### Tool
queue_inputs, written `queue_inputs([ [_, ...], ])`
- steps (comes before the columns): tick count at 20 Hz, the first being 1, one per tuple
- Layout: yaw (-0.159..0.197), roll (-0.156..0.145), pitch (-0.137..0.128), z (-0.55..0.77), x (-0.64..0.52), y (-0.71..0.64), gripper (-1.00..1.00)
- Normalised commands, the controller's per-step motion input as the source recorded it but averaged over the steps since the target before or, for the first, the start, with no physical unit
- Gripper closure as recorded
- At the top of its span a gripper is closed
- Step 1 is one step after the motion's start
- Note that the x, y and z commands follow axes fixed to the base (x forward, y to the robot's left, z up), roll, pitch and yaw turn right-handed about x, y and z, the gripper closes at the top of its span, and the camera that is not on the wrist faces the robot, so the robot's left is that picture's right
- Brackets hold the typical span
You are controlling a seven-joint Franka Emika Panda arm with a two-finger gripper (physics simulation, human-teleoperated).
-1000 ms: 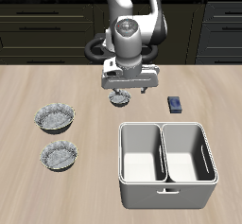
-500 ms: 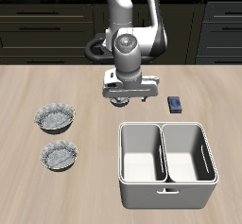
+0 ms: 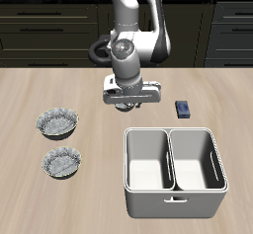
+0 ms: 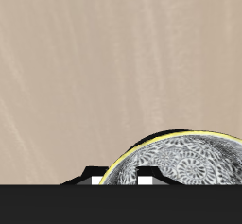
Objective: Stack the smallest bowl on the middle-sized bowl
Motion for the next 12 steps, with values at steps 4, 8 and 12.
queue_inputs([
  [4,-0.019,-0.009,-0.001,0.08,0.02,-0.11,1.0],
  [8,-0.006,-0.029,-0.032,0.24,0.02,-0.16,1.0],
  [12,-0.016,-0.023,-0.063,0.38,0.06,-0.15,1.0],
])
